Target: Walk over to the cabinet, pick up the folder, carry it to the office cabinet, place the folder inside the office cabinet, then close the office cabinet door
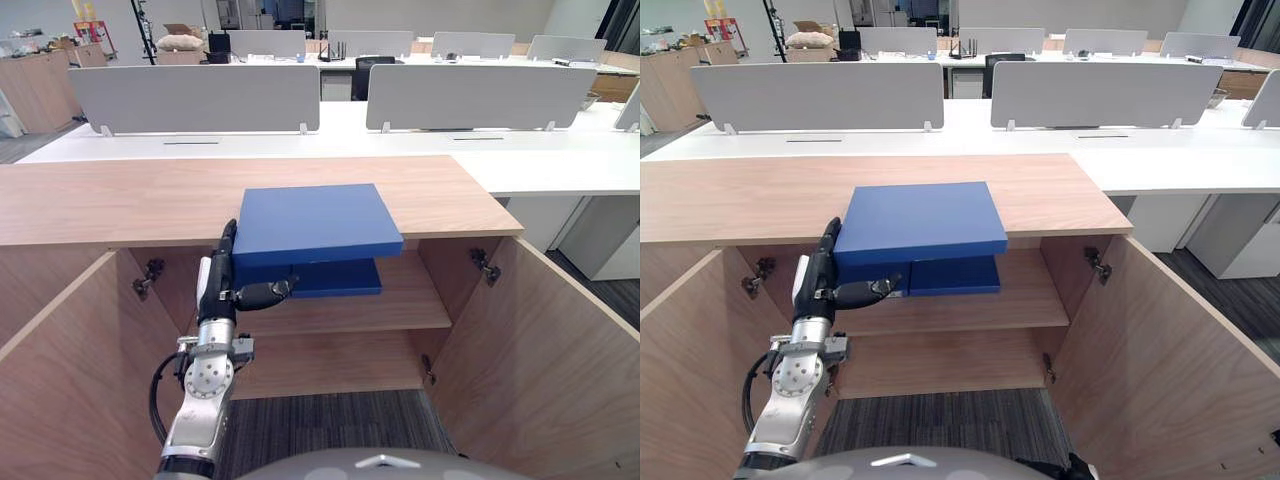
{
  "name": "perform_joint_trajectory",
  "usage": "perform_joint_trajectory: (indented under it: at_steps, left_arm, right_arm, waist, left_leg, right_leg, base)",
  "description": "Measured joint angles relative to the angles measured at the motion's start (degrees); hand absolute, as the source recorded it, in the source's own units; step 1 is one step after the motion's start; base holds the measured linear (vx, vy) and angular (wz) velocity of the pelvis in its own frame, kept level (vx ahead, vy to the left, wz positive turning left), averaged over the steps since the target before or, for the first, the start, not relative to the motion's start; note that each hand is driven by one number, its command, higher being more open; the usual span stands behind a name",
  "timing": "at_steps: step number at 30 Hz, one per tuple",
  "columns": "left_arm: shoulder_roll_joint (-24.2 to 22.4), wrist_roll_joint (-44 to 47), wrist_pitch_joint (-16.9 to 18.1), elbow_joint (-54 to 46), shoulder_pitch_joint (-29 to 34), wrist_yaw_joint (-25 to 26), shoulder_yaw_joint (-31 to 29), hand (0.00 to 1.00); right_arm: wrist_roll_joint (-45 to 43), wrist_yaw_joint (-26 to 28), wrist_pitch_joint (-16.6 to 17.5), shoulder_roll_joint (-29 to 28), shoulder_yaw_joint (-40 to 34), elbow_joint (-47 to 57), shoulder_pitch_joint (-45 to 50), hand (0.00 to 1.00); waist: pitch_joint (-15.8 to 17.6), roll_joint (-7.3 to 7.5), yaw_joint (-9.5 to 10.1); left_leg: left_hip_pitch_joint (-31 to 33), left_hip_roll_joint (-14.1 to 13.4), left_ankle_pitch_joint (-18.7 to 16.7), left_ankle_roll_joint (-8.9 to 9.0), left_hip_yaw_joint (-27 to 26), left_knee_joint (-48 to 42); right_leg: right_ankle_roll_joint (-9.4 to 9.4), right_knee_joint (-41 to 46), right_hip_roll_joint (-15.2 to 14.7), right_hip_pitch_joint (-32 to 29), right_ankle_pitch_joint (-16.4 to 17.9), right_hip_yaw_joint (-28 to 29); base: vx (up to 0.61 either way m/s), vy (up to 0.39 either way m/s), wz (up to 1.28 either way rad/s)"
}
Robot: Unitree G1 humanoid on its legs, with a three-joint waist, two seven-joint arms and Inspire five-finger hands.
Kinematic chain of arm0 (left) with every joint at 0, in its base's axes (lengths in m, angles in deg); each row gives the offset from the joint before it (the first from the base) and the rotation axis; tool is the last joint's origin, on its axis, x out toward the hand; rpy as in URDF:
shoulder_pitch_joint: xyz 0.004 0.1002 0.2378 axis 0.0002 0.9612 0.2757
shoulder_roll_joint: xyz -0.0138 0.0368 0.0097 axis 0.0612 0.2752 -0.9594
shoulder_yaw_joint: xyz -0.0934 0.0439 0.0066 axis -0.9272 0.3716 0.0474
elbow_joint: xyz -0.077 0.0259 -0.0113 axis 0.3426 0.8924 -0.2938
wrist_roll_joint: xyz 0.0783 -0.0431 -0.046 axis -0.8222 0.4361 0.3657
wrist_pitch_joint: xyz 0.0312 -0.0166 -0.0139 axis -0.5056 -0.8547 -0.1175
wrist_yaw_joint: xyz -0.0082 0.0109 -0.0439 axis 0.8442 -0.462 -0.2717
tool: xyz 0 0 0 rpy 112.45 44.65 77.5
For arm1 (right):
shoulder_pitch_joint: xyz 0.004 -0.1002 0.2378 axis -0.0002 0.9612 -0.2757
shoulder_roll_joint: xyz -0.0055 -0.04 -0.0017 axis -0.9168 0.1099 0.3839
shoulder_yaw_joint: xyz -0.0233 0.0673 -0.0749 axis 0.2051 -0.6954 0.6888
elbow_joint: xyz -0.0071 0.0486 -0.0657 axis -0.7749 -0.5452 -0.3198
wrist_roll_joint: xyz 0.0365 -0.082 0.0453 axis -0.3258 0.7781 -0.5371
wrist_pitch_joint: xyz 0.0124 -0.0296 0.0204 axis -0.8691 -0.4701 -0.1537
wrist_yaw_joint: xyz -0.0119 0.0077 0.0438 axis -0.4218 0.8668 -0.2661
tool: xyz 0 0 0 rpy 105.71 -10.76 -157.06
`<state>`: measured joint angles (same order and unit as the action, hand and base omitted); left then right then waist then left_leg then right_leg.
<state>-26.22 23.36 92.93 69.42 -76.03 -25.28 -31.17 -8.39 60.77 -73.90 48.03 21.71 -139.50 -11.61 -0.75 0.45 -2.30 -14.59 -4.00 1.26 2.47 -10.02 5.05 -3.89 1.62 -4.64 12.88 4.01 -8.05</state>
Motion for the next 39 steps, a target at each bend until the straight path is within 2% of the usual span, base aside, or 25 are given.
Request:
perform_joint_trajectory:
  at_steps: [7, 14, 21, 29, 39]
  left_arm:
    - [5.7, -6.0, -0.1, 0.8, -0.9, 0.1, -0.9, 1.0]
    - [10.8, -12.2, -1.5, 4.9, -3.9, 1.7, -6.4, 1.0]
    - [12.0, -14.0, -1.6, 4.9, -5.9, 3.0, -8.3, 1.0]
    - [10.8, -13.9, -1.3, 4.9, -6.0, 0.2, -0.6, 1.0]
    - [11.6, -16.3, -1.2, 4.9, -7.3, 0.0, -0.4, 1.0]
  right_arm:
    - [0.0, 0.1, 0.0, 0.1, -0.1, 0.0, 0.0, 1.0]
    - [0.0, 0.2, 0.0, -0.1, -0.5, -0.2, 0.1, 1.0]
    - [-0.1, 0.9, 0.0, -0.3, -2.3, -0.5, 0.1, 1.0]
    - [-0.1, 1.2, 0.0, -0.5, -2.2, -0.6, 0.0, 1.0]
    - [0.0, 1.2, 0.0, -0.6, -2.2, -0.6, -0.1, 1.0]
  waist:
    - [-0.1, -0.21, -0.06]
    - [-0.2, -0.13, 0.06]
    - [-0.2, -0.04, 0.5]
    - [-0.1, 0.4, 0.34]
    - [-0.1, 0.53, 0.15]
  left_leg:
    - [0.0, 0.0, 0.0, 0.06, -0.1, 0.0]
    - [0.1, -0.1, -0.2, 0.16, -0.2, 0.0]
    - [0.3, 0.0, -0.3, 0.13, 0.1, 0.0]
    - [0.3, 0.0, -0.3, 0.12, 0.2, 0.0]
    - [0.3, 0.0, -0.3, 0.12, 0.2, 0.0]
  right_leg:
    - [0.02, -0.1, 0.0, 0.0, 0.0, 0.1]
    - [0.02, -0.5, 0.1, 0.0, 0.0, 0.2]
    - [0.03, -0.7, 0.2, 0.0, 0.0, 0.0]
    - [0.04, -0.7, 0.1, -0.1, 0.0, 0.0]
    - [0.04, -0.7, 0.1, -0.1, 0.0, 0.0]
  base:
    - [0.0, 0.0, 0.0]
    - [0.0, 0.0, 0.0]
    - [0.0, 0.0, 0.0]
    - [0.0, 0.0, 0.0]
    - [0.0, 0.0, 0.0]
